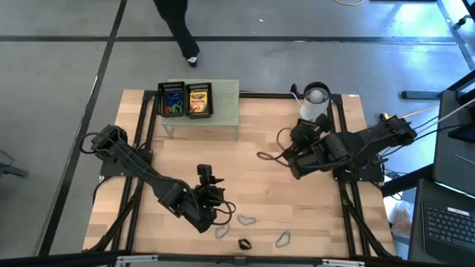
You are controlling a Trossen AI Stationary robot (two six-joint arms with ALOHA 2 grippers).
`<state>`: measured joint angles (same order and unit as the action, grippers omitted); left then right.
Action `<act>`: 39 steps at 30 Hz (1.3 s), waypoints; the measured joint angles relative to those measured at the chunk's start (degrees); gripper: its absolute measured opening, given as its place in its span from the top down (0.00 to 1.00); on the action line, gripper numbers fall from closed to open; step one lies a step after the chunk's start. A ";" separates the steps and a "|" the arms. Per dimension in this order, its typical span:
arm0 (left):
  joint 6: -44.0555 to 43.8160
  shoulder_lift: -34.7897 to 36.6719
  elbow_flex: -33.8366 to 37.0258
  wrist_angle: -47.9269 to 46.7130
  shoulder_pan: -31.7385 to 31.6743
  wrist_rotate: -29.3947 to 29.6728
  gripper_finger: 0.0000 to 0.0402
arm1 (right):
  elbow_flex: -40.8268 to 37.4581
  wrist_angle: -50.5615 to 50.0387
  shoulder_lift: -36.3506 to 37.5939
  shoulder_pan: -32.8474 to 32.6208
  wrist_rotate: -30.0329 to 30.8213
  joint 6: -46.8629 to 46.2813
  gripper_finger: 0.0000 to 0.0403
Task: Pick & Place Office Desk Supplies
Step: Put the yellow rubber band into the black bin
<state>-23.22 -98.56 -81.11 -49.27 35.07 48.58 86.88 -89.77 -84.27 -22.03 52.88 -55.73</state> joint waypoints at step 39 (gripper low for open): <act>0.46 0.00 0.01 0.23 -3.31 0.22 0.62 | -38.02 14.60 14.14 13.45 -5.57 -14.14 0.91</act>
<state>-22.77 -98.56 -81.10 -49.04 31.76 48.80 48.86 -75.17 -70.13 -8.58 47.31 -69.87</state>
